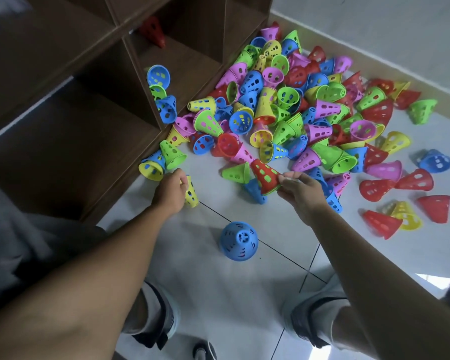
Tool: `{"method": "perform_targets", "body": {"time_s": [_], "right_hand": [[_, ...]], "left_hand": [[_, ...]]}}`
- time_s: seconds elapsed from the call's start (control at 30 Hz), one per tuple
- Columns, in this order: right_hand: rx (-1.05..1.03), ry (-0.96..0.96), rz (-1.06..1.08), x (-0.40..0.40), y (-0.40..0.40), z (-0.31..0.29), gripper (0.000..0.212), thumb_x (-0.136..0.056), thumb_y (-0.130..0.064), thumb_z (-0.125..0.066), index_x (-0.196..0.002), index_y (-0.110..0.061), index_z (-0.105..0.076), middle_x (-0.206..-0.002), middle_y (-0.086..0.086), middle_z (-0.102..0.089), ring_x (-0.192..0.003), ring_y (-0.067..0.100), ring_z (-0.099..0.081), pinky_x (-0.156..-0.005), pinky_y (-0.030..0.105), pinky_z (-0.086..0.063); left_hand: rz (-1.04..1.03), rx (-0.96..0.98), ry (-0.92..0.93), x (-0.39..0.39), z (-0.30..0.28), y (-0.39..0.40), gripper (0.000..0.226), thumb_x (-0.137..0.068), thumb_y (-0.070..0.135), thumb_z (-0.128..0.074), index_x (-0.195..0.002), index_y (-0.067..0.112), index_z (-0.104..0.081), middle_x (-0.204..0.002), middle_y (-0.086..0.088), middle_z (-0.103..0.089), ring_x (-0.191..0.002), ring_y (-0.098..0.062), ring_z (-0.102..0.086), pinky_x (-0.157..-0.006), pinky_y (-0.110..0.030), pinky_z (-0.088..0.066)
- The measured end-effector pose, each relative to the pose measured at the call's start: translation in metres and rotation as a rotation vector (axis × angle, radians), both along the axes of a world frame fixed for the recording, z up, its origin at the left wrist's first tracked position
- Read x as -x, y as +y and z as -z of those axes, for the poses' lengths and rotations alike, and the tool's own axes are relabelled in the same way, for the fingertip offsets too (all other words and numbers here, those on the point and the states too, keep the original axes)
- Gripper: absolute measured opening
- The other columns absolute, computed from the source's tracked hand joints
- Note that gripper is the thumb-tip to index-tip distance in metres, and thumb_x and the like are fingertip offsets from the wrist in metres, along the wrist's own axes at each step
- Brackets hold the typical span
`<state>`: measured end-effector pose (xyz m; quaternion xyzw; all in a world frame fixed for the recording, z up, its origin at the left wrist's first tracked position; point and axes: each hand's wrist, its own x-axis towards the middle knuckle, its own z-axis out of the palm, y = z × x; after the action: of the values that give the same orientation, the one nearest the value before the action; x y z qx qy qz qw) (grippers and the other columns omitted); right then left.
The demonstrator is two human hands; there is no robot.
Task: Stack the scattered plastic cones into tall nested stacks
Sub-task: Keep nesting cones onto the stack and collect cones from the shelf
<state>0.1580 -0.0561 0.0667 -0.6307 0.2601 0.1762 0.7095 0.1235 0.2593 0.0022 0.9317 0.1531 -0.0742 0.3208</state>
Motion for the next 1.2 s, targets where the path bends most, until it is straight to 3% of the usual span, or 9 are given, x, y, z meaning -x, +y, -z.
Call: {"method": "perform_targets", "body": {"time_s": [0.13,0.37,0.47,0.57,0.77,0.83,0.97,1.07,1.2], "right_hand": [[-0.231,0.024,-0.091,0.002,0.010,-0.019,0.029,-0.091,-0.004,-0.067,-0.117,-0.011,-0.054,-0.088,0.008,-0.068,-0.073,0.019,-0.064,-0.076,0.028,-0.059],[-0.438,0.051,-0.284,0.008,0.023,-0.044,0.039,-0.086,-0.006,-0.064,-0.124,-0.011,-0.055,-0.091,0.006,-0.065,-0.068,0.015,-0.064,-0.066,0.024,-0.058],[-0.481,0.056,-0.415,0.014,0.023,-0.052,0.039,-0.084,-0.007,-0.060,-0.123,-0.009,-0.059,-0.085,0.002,-0.070,-0.066,0.010,-0.068,-0.065,0.022,-0.059],[-0.532,0.061,-0.531,0.018,0.020,-0.056,0.038,-0.081,-0.008,-0.069,-0.118,-0.006,-0.063,-0.087,0.003,-0.074,-0.070,0.012,-0.071,-0.066,0.023,-0.059],[-0.527,0.105,-0.784,0.027,0.014,-0.061,0.055,-0.058,-0.023,-0.096,-0.108,-0.011,-0.076,-0.095,0.008,-0.075,-0.082,0.016,-0.073,-0.074,0.025,-0.060],[-0.508,0.128,-0.815,0.030,0.013,-0.060,0.057,-0.056,-0.024,-0.097,-0.107,-0.011,-0.075,-0.093,0.008,-0.075,-0.081,0.015,-0.073,-0.074,0.025,-0.060],[-0.433,0.159,-0.887,0.033,0.013,-0.062,0.048,-0.065,-0.022,-0.092,-0.109,-0.014,-0.075,-0.100,0.007,-0.074,-0.087,0.016,-0.072,-0.079,0.026,-0.059],[-0.321,0.161,-0.920,0.036,0.013,-0.063,0.027,-0.079,-0.012,-0.078,-0.105,-0.017,-0.077,-0.106,0.005,-0.074,-0.092,0.015,-0.071,-0.089,0.027,-0.057],[-0.223,0.180,-0.947,0.039,0.011,-0.058,0.027,-0.082,-0.012,-0.074,-0.110,-0.015,-0.074,-0.110,0.007,-0.070,-0.097,0.017,-0.065,-0.095,0.027,-0.052]], "left_hand": [[-0.091,0.161,0.013,0.004,-0.009,-0.005,0.018,-0.097,0.008,-0.050,-0.086,0.022,-0.048,-0.090,-0.008,-0.061,-0.079,-0.037,-0.061,-0.066,-0.043,-0.055],[-0.231,0.280,0.019,0.004,-0.024,-0.002,0.033,-0.092,0.008,-0.059,-0.084,0.038,-0.049,-0.088,-0.011,-0.066,-0.083,-0.037,-0.066,-0.070,-0.051,-0.059],[-0.216,0.276,0.032,0.006,-0.032,-0.002,0.017,-0.091,0.008,-0.064,-0.099,0.022,-0.066,-0.099,-0.014,-0.072,-0.093,-0.032,-0.067,-0.082,-0.037,-0.054],[-0.203,0.250,0.056,0.010,-0.036,0.000,0.019,-0.091,0.010,-0.064,-0.108,0.006,-0.072,-0.107,-0.013,-0.073,-0.102,-0.028,-0.067,-0.089,-0.034,-0.051],[-0.106,0.200,0.011,0.011,-0.058,-0.003,0.014,-0.090,0.011,-0.066,-0.095,0.000,-0.071,-0.096,-0.016,-0.072,-0.096,-0.033,-0.067,-0.089,-0.043,-0.053],[-0.110,0.307,-0.016,0.006,-0.068,-0.008,0.012,-0.090,0.004,-0.065,-0.098,-0.003,-0.070,-0.094,-0.015,-0.070,-0.097,-0.031,-0.066,-0.089,-0.038,-0.052],[-0.130,0.546,0.005,-0.001,-0.101,-0.022,0.014,-0.096,0.005,-0.060,-0.109,0.005,-0.065,-0.093,-0.009,-0.063,-0.074,-0.014,-0.058,-0.063,-0.018,-0.049],[-0.182,0.788,0.083,-0.006,-0.120,-0.022,0.015,-0.098,0.013,-0.060,-0.112,0.010,-0.064,-0.092,-0.006,-0.066,-0.073,-0.015,-0.060,-0.066,-0.025,-0.051],[-0.144,1.110,0.142,-0.009,-0.138,-0.022,0.013,-0.098,0.006,-0.055,-0.100,0.014,-0.065,-0.084,-0.002,-0.069,-0.074,-0.018,-0.061,-0.069,-0.026,-0.050]]}}
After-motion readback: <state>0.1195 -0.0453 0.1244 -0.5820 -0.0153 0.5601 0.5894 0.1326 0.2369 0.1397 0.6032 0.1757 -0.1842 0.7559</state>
